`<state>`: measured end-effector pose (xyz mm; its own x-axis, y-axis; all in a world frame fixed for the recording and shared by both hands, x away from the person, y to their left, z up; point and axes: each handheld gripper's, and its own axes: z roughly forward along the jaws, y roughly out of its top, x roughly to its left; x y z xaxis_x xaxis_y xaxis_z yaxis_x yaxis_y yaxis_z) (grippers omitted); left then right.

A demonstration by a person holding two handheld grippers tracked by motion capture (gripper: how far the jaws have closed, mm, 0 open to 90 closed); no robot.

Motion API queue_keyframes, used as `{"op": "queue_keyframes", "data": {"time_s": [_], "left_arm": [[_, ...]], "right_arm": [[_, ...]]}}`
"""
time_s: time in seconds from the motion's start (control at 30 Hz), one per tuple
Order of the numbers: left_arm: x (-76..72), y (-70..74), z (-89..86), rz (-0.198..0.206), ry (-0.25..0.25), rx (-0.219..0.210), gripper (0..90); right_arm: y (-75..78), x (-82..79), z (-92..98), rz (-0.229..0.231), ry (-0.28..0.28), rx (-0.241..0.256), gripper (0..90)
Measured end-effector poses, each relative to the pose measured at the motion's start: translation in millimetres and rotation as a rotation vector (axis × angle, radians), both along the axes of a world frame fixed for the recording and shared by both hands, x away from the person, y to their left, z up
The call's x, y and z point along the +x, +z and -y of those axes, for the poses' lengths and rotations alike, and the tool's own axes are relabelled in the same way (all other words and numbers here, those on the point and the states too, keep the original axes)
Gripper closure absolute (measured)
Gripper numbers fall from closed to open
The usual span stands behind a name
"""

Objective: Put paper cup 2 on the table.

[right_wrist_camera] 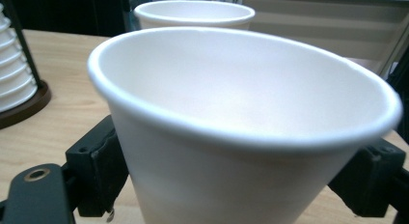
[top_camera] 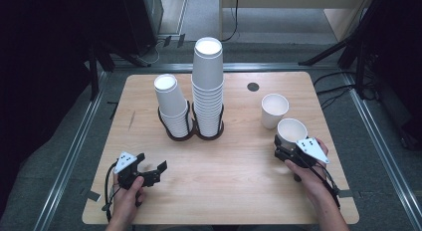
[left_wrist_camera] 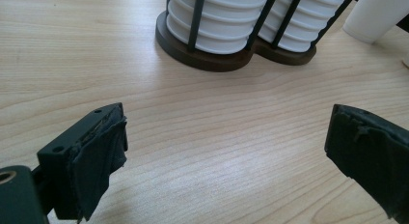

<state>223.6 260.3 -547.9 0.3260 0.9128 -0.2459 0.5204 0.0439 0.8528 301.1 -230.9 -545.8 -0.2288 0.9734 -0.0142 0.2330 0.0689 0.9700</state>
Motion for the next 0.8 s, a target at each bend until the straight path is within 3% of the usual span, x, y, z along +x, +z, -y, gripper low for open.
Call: {"op": "queue_keyframes", "data": {"time_s": [0.1,0.23,0.53,0.67,0.8], "left_arm": [[0.0,0.1,0.7,0.0,-0.002,0.001,1.4],[0.0,0.2,1.1,0.001,-0.002,0.0,1.4],[0.0,0.1,-0.6,0.001,0.005,-0.006,1.4],[-0.2,0.3,-0.6,0.0,0.003,-0.009,1.4],[-0.4,0.8,-0.8,0.0,0.003,-0.009,1.4]], "right_arm": [[-0.4,-3.2,-0.4,-0.013,0.007,-0.003,12.8],[-2.2,-3.5,1.2,-0.048,-0.001,0.035,13.1],[-4.6,-5.5,0.2,-0.046,0.006,0.017,13.3],[-1.9,-6.7,1.0,-0.051,0.021,0.037,1.1],[4.6,-12.9,1.3,-0.027,0.042,0.046,0.0]]}}
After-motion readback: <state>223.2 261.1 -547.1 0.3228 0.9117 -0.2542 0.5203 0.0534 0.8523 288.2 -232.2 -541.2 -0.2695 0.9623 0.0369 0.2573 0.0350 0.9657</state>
